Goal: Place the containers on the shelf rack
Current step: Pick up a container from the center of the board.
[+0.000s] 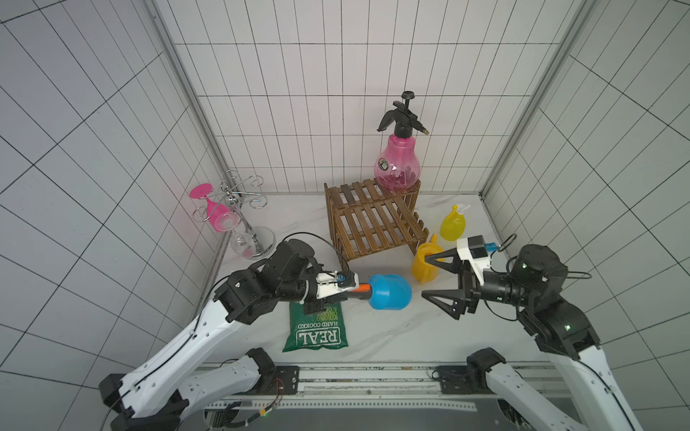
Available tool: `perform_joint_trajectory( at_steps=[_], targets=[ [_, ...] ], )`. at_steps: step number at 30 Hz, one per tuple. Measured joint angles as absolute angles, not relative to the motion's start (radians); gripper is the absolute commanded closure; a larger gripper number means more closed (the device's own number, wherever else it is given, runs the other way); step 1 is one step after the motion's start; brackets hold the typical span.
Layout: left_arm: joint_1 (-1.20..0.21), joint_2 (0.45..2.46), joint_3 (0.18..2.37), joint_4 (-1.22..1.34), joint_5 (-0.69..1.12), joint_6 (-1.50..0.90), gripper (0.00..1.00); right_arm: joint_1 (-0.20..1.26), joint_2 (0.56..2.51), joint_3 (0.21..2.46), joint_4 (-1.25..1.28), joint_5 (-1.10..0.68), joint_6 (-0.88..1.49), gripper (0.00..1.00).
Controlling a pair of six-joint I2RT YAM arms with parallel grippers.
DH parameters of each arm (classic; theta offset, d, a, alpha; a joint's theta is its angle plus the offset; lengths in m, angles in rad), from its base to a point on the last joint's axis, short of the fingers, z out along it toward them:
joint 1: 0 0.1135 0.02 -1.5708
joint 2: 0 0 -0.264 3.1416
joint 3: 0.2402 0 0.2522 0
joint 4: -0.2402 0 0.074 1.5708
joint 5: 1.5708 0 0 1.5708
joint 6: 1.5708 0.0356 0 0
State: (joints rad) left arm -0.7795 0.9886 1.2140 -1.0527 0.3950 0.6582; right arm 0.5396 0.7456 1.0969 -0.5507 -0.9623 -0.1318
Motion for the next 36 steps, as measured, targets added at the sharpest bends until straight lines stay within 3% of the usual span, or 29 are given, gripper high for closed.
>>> perform_joint_trajectory(
  at_steps=[4,7,11,17,28,34,36],
  targets=[
    [-0.776,1.029,1.263,-1.089,0.445,0.644,1.0,0.757,0.985,1.223,-0.698,-0.86,-0.427,0.01],
    [-0.776,1.053,1.302,-1.104,0.458,0.636,1.0,0.842,1.119,1.243,-0.768,-0.789,-0.542,0.06],
    [-0.776,1.072,1.335,-1.112,0.465,0.631,1.0,0.876,1.197,1.268,-0.821,-0.717,-0.594,0.14],
    [-0.776,1.082,1.34,-1.115,0.472,0.619,1.0,0.894,1.235,1.331,-0.821,-0.672,-0.591,0.36],
    [-0.773,1.103,1.38,-1.118,0.484,0.585,0.99,0.923,1.269,1.324,-0.762,-0.702,-0.561,0.5],
    [-0.77,1.101,1.382,-1.126,0.494,0.562,0.68,0.921,1.233,1.253,-0.673,-0.741,-0.542,0.76],
    [-0.771,1.096,1.382,-1.113,0.504,0.552,0.49,0.915,1.214,1.23,-0.64,-0.749,-0.526,0.81]
  ],
)
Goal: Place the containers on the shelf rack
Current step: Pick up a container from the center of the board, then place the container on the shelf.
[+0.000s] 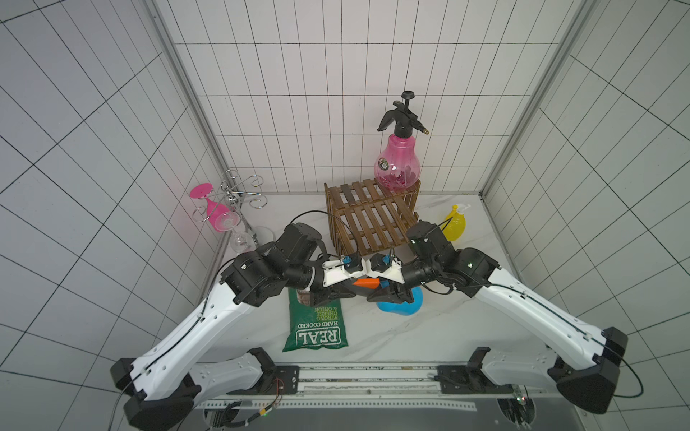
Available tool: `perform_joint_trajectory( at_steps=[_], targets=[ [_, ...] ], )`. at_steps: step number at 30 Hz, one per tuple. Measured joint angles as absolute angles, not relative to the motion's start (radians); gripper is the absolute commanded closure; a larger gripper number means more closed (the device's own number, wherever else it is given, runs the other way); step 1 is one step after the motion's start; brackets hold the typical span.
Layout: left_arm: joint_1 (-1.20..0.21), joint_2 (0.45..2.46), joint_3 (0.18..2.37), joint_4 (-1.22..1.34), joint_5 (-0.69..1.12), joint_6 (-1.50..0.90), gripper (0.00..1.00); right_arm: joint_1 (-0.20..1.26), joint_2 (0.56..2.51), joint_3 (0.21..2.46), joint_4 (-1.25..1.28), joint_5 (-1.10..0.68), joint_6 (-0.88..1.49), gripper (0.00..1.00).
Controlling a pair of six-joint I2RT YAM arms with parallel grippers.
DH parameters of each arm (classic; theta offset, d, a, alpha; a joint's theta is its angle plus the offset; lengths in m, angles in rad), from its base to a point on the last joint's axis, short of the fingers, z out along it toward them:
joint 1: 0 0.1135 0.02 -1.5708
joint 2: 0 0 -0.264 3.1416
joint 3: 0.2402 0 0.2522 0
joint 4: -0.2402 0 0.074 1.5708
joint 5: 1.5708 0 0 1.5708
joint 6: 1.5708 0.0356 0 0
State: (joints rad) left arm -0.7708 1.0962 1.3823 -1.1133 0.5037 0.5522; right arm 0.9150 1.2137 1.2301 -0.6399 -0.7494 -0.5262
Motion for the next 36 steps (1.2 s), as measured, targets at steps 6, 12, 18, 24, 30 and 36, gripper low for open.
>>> perform_joint_trajectory(
  at_steps=[6,12,18,24,30,36],
  targets=[
    [-0.77,1.043,1.406,-0.992,0.527,0.47,0.02,0.862,1.156,1.166,-0.524,-0.791,-0.451,0.82],
    [-0.726,0.919,1.478,-0.828,0.484,0.342,0.02,0.743,1.099,1.095,-0.33,-0.833,-0.302,0.82],
    [-0.718,0.683,1.36,-0.602,0.236,0.244,0.02,0.667,1.173,1.077,0.062,-0.744,-0.098,0.81],
    [-0.718,0.473,1.013,-0.455,0.027,0.076,0.01,0.67,1.493,1.336,0.381,-0.545,-0.001,0.81],
    [-0.718,0.345,0.872,-0.456,-0.086,-0.052,0.01,0.687,1.764,1.626,0.545,-0.368,-0.006,0.82],
    [-0.718,0.281,0.898,-0.478,-0.128,-0.099,0.01,0.696,1.9,1.76,0.588,-0.282,-0.01,0.81]
  ],
)
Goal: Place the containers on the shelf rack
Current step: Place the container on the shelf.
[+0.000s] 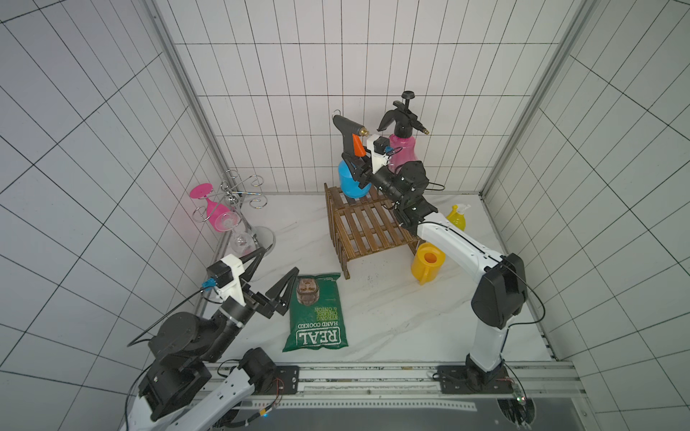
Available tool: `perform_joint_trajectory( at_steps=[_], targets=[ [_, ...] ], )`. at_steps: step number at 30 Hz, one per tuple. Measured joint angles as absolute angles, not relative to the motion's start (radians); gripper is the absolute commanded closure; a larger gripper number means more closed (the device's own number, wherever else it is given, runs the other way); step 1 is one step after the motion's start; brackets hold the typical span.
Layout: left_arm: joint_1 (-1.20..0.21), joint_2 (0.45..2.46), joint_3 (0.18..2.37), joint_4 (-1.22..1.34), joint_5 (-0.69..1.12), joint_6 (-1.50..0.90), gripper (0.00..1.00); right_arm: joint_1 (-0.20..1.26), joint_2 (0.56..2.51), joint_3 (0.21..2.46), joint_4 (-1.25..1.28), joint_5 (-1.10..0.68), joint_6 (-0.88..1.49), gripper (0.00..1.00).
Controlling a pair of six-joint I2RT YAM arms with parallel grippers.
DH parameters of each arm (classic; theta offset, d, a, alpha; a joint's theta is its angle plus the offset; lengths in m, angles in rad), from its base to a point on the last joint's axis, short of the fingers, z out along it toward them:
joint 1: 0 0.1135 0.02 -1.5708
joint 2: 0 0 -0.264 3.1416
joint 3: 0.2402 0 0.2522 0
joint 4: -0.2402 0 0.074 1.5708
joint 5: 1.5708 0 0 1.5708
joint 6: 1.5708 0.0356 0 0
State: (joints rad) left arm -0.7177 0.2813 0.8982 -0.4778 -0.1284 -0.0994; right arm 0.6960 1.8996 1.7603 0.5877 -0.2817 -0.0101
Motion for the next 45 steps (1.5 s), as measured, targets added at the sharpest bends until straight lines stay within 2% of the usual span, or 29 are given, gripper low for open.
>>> perform_joint_trajectory(
  at_steps=[19,25,30,38,45],
  targets=[
    [-0.718,0.265,0.898,-0.52,-0.138,-0.128,0.01,0.743,1.969,1.797,0.639,-0.136,0.049,0.77],
    [-0.718,0.265,0.898,-0.52,-0.138,-0.14,0.01,0.753,1.969,1.763,0.656,-0.115,0.05,0.71],
    [-0.718,0.265,0.898,-0.52,-0.137,-0.144,0.01,0.753,1.969,1.729,0.677,-0.107,0.05,0.6],
    [-0.718,0.265,0.898,-0.52,-0.132,-0.144,0.01,0.753,1.954,1.65,0.732,-0.095,0.047,0.23],
    [-0.718,0.265,0.898,-0.519,-0.122,-0.144,0.01,0.754,1.934,1.593,0.743,-0.085,0.034,0.08]
  ],
)
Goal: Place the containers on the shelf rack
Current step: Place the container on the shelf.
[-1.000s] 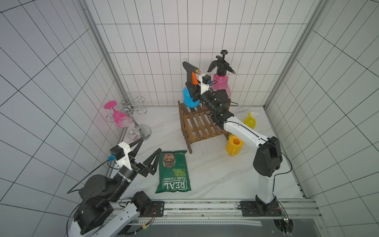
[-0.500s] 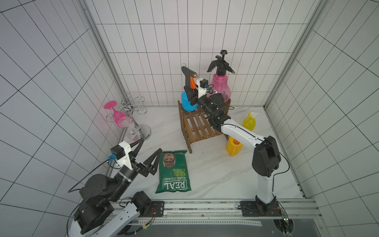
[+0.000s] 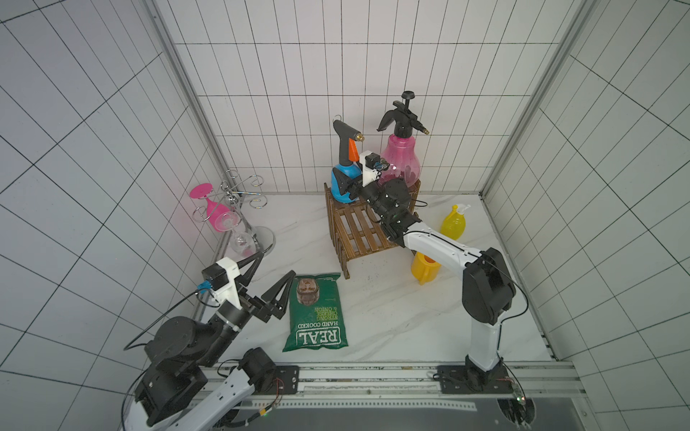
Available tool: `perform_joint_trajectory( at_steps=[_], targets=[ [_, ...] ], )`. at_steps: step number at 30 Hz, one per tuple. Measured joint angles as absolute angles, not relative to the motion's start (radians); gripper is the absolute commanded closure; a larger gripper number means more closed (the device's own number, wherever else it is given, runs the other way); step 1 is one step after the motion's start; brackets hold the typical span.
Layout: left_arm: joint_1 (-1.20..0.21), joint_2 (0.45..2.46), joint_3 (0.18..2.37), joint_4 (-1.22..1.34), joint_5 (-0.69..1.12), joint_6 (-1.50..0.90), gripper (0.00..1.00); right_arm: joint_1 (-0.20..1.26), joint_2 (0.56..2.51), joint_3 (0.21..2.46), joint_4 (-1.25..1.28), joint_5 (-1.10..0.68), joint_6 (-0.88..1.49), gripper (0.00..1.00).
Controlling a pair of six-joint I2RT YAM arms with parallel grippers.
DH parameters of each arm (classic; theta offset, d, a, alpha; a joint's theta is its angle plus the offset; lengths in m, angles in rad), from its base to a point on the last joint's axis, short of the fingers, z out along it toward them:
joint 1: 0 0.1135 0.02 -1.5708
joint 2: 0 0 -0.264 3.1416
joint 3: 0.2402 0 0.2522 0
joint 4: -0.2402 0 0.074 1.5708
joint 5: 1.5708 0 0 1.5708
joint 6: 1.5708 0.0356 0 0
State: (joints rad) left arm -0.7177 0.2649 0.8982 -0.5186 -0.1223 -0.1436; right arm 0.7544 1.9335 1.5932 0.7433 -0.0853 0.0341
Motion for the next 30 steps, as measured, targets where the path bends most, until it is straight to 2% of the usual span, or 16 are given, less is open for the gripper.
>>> perform_joint_trajectory(
  at_steps=[4,13,18,25,30],
  targets=[
    [-0.718,0.266,0.898,-0.515,-0.114,-0.146,0.01,0.755,1.916,1.567,0.744,-0.083,0.03,0.0],
    [-0.718,0.266,0.898,-0.512,-0.104,-0.151,0.01,0.768,1.775,1.422,0.741,-0.099,0.004,0.01],
    [-0.718,0.268,0.897,-0.496,-0.096,-0.154,0.01,0.778,1.584,1.269,0.673,-0.159,-0.02,0.01],
    [-0.718,0.295,0.805,-0.417,-0.044,-0.227,0.02,0.78,1.077,1.031,0.229,-0.193,0.05,0.01],
    [-0.718,0.407,0.668,-0.345,0.044,-0.307,0.03,0.736,0.766,0.966,-0.283,-0.056,0.281,0.01]
  ],
)
